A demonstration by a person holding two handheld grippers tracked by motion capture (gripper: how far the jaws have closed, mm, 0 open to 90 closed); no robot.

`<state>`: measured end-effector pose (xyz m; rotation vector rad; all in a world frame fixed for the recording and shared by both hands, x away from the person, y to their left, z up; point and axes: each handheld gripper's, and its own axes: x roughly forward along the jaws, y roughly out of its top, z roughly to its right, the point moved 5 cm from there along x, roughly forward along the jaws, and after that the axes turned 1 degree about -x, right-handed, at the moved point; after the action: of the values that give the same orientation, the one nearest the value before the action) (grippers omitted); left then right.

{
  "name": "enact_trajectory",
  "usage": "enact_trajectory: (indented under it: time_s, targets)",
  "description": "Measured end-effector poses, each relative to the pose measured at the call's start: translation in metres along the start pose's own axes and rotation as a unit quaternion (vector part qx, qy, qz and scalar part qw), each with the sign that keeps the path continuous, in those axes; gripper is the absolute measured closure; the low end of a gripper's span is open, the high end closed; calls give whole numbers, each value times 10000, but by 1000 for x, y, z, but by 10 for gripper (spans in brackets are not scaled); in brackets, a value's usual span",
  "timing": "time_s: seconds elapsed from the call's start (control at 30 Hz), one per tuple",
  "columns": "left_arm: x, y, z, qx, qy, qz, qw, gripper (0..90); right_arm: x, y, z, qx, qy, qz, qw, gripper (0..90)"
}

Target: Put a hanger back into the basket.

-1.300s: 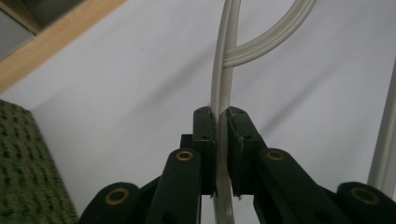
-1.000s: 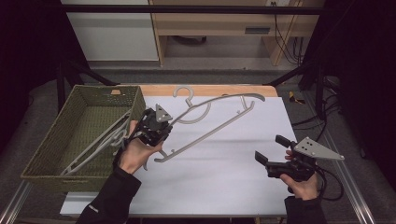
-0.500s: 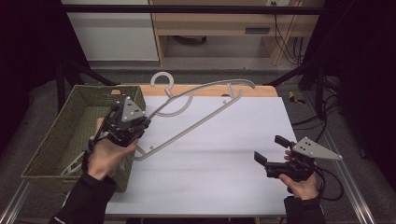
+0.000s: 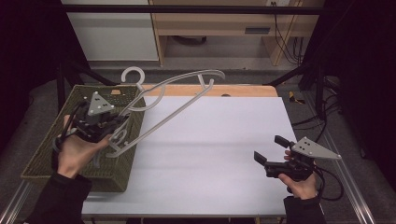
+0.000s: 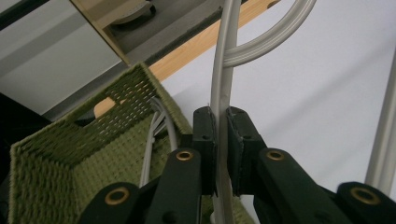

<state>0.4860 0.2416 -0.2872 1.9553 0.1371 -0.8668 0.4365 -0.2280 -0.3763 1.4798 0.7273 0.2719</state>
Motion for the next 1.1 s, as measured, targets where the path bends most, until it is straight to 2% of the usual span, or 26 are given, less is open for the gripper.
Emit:
enact_trajectory:
  time_s: [0.2, 0.3, 0.37, 0.5, 0.7, 0.73, 0.83, 1.1]
  targets:
    - [-4, -11, -26, -142, -110, -156, 9997, 827, 0, 0, 0, -23, 8, 6, 10000, 51]
    - [-6, -18, -38, -213, -77, -199, 9995, 827, 0, 0, -1, -31, 18, -16, 10000, 51]
    - [-6, -22, -46, -261, -7, -141, 9996, 827, 1, 0, 0, -22, 18, -16, 10000, 51]
    - [-6, -35, -64, -456, 202, -197, 9986, 827, 1, 0, -1, -12, 18, -13, 10000, 51]
    - [-6, -51, -87, -600, 452, -145, 9971, 827, 1, 0, -1, -18, -1, -25, 10000, 51]
    - [-6, -53, -91, -651, 431, -135, 9969, 827, 1, 0, -1, -23, 14, -27, 10000, 51]
    - [-5, -63, -102, -757, 360, -222, 9962, 827, 2, 1, -3, -53, 12, -25, 10000, 51]
    - [4, -86, -127, -910, 635, -545, 9923, 827, 5, 0, -4, -52, -1, -64, 10000, 51]
